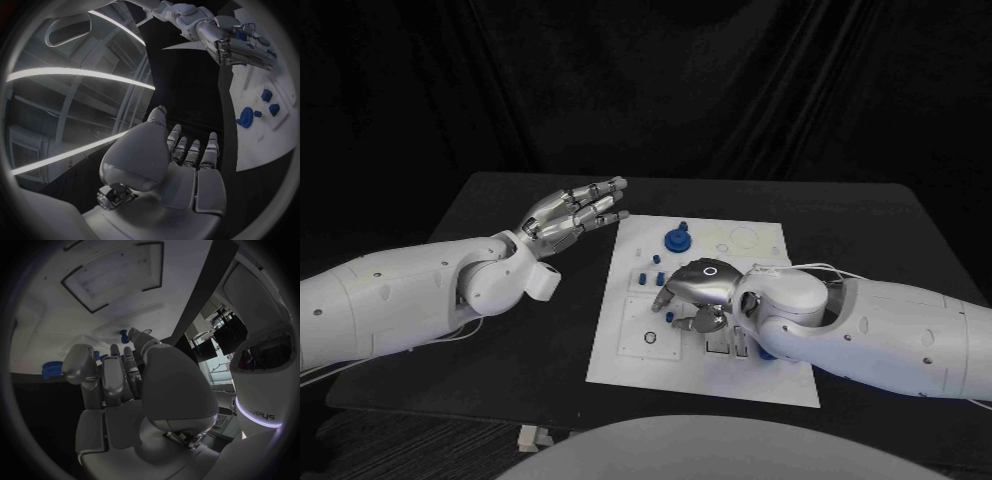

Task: Assemble the parts on the task board

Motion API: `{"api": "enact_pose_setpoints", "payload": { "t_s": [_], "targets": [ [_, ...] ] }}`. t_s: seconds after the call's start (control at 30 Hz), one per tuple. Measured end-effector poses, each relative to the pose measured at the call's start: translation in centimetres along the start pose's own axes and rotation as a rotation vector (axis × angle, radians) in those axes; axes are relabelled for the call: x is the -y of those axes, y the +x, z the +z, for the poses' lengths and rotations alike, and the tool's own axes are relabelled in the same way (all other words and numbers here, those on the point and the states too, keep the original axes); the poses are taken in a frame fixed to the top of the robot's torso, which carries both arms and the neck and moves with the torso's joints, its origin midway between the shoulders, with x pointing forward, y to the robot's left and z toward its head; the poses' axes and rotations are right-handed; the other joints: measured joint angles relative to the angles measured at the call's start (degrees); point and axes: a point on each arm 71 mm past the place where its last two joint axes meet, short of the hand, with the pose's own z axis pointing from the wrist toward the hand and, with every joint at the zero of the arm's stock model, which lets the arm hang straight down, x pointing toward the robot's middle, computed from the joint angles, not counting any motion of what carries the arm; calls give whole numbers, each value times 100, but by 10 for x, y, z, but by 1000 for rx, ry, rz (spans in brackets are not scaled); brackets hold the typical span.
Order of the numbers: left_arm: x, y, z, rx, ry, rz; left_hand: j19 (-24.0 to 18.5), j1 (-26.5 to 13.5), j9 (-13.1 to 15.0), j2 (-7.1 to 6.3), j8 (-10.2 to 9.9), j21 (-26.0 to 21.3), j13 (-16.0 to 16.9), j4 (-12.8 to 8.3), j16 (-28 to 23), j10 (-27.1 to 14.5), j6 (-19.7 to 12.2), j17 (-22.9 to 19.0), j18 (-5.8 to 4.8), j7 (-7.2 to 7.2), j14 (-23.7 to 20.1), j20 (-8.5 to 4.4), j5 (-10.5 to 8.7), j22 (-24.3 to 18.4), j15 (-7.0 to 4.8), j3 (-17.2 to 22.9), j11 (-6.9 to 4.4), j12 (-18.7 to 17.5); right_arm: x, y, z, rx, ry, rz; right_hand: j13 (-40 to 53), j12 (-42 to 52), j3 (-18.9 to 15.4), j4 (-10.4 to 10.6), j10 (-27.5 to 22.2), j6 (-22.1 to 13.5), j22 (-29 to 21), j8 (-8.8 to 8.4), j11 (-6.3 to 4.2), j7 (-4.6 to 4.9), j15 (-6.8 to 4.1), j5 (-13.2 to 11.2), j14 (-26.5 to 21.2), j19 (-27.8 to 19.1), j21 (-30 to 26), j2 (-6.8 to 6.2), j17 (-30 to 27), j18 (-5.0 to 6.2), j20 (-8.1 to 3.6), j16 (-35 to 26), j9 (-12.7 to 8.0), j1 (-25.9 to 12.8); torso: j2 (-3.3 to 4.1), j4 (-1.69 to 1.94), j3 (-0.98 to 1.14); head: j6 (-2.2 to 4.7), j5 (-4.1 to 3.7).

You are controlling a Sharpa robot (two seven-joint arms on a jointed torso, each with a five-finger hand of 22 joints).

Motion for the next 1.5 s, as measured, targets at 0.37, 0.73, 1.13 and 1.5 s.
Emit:
{"api": "enact_pose_setpoints", "payload": {
  "t_s": [0.37,0.73,1.13,1.5],
  "targets": [
    [0,-1,-1,3,-3,1,0,23,0,23,0,0,0,0,0,0,12,0,0,12,0,0,0,0,0,0,0,0,18,-18,-21,50,41,5,20,438,-869,586,-629,-94,-1,35,43,60,-13,-295,-100,-103,-219,93,-84,53,-22,-75,19,93,0,-1,1,0,-7],
    [0,-3,-2,7,-6,3,0,23,3,23,22,0,0,0,0,0,21,0,0,21,0,0,0,1,0,0,0,0,67,-79,-63,133,207,82,-11,799,-1712,1335,-916,-218,-1,35,118,164,168,-296,-41,-22,-109,-241,42,47,141,27,-5,-421,-2,-1,1,0,-24],
    [-1,-1,0,3,-6,2,21,23,5,23,22,0,0,0,0,0,21,0,0,21,0,21,0,6,0,0,0,0,96,-62,-81,51,349,155,-11,799,-1824,1345,-1049,-328,-2,34,155,94,210,-296,-83,-64,-281,-333,-93,46,185,27,-11,-420,-2,-1,1,0,-34],
    [-2,2,3,-3,-6,-1,21,9,4,36,22,0,0,0,0,0,21,0,0,21,0,21,0,6,0,0,0,0,99,-35,-83,-5,364,166,1,1001,-1625,1309,-801,-227,-3,57,105,89,210,-315,-83,-62,-191,-97,-25,45,184,27,9,-184,2,-1,3,0,-60]
  ]
}}
